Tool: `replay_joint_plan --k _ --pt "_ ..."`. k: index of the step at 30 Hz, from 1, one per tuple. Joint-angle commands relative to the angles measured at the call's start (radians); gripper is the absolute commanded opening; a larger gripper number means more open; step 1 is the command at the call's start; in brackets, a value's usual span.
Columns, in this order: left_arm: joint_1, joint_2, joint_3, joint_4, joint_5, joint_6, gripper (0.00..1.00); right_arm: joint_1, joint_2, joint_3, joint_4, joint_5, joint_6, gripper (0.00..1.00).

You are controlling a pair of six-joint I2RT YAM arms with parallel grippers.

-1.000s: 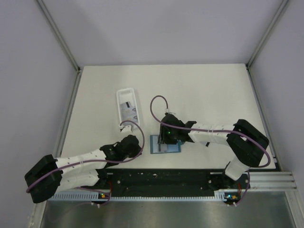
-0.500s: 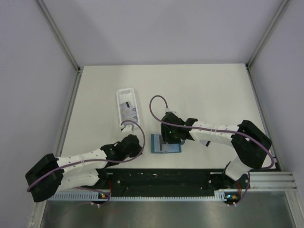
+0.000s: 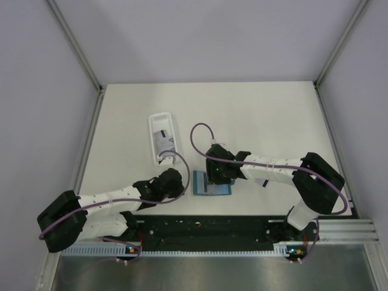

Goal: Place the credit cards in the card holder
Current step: Insert the credit card into the card holder.

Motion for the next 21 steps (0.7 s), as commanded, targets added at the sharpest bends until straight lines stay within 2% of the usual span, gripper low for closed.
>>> replay_joint_plan --k 1,11,21 --pt "0.006 0.029 0.053 0.032 -0.007 0.027 0.0 0.01 0.027 0.037 0.037 -0.005 -0.01 0.48" --pt "0.011 0.133 0.082 0.086 0.019 0.041 0.0 0.011 0.06 0.032 0.092 -0.054 -0.014 0.48" --pt "0.016 0.185 0.09 0.112 0.037 0.049 0.0 0.013 0.08 0.032 0.136 -0.095 -0.016 0.42"
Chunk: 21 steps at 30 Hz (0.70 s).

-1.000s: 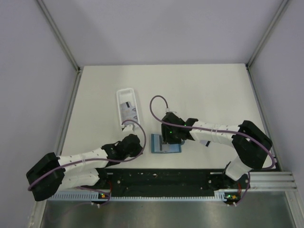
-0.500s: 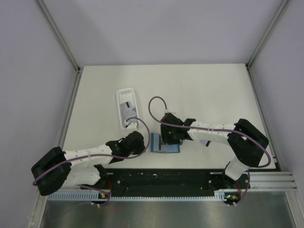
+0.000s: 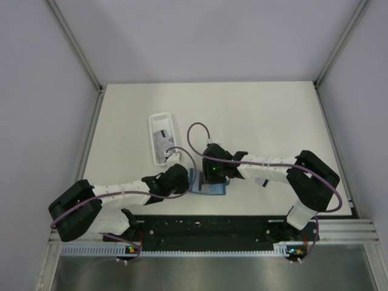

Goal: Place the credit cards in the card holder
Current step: Insert the credit card into the card holder.

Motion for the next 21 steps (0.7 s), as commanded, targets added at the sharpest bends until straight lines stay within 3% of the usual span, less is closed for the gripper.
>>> replay_joint_plan --k 1,12,21 --pt "0.007 0.021 0.012 0.013 0.016 0.016 0.0 0.011 0.028 0.024 0.046 -0.037 -0.01 0.41" --pt "0.01 0.024 -0.007 0.014 0.022 0.012 0.0 0.011 0.045 0.019 0.099 -0.058 0.007 0.33" --pt "0.014 0.015 -0.031 0.013 0.022 0.004 0.0 0.01 0.044 -0.016 0.192 -0.103 0.042 0.18"
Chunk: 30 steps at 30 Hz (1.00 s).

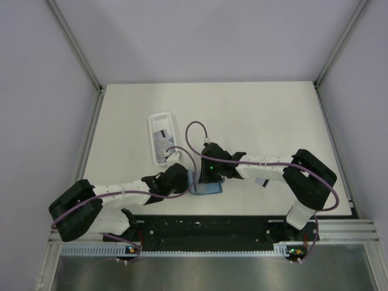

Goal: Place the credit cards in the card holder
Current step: Insert the credit card into the card holder.

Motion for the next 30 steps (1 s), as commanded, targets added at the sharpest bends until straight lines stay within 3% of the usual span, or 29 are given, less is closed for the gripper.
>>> replay_joint_plan --k 1,7,12,20,26,30 --pt "0.004 0.007 -0.029 -0.007 0.008 -0.003 0.0 0.01 0.016 -0.018 0.109 -0.045 0.033 0.17" --pt "0.007 -0.01 -0.049 -0.009 0.004 -0.008 0.0 0.009 -0.004 -0.057 0.167 -0.058 0.057 0.14" --pt "0.01 -0.047 -0.057 -0.044 -0.014 -0.019 0.0 0.009 -0.058 -0.075 0.129 0.01 0.053 0.18" --pt "0.01 -0.218 -0.027 -0.231 -0.114 -0.019 0.0 0.009 -0.114 -0.02 -0.097 0.156 -0.009 0.19" --pt "0.01 -0.353 0.046 -0.365 -0.165 0.003 0.0 0.009 -0.09 -0.024 -0.118 0.166 -0.013 0.15" --pt "0.01 -0.427 0.115 -0.353 -0.139 0.091 0.0 0.009 -0.093 -0.031 -0.115 0.172 -0.006 0.1"
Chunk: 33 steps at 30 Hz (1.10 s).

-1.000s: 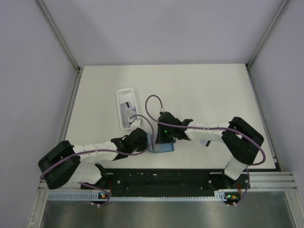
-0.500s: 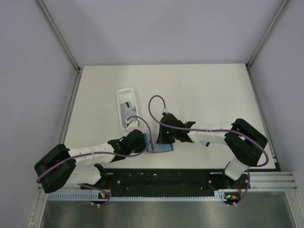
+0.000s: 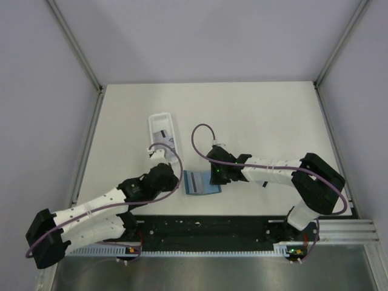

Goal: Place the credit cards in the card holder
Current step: Insert the credit card into the card holder, then move the credit card to the center of the board.

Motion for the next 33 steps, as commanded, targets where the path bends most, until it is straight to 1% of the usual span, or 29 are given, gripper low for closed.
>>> replay_joint_plan --k 1,5,8,10,14,17,29,33 --pt "0.003 -0.075 0.111 0.008 0.001 0.12 0.0 0.009 -0.017 0.028 -0.02 0.039 -0.007 0.09" --pt "0.003 -0.078 0.163 0.101 0.089 0.206 0.0 0.009 -0.043 0.021 -0.02 0.049 -0.002 0.06" --pt "0.003 -0.026 0.175 0.192 0.182 0.25 0.0 0.009 -0.069 0.005 -0.013 0.063 0.01 0.04" --pt "0.002 0.021 0.171 0.241 0.227 0.252 0.0 0.009 -0.076 0.001 -0.006 0.062 0.015 0.02" --pt "0.0 0.106 0.102 0.397 0.313 0.235 0.0 0.001 -0.082 -0.016 0.013 0.045 0.03 0.0" --pt "-0.006 0.161 0.071 0.48 0.328 0.223 0.0 -0.008 -0.086 -0.038 0.033 0.034 0.046 0.0" --pt "-0.017 0.354 0.082 0.575 0.367 0.212 0.0 -0.068 -0.097 -0.125 0.115 -0.026 0.078 0.0" --pt "-0.023 0.431 0.105 0.559 0.361 0.206 0.0 -0.074 -0.096 -0.141 0.136 -0.04 0.081 0.0"
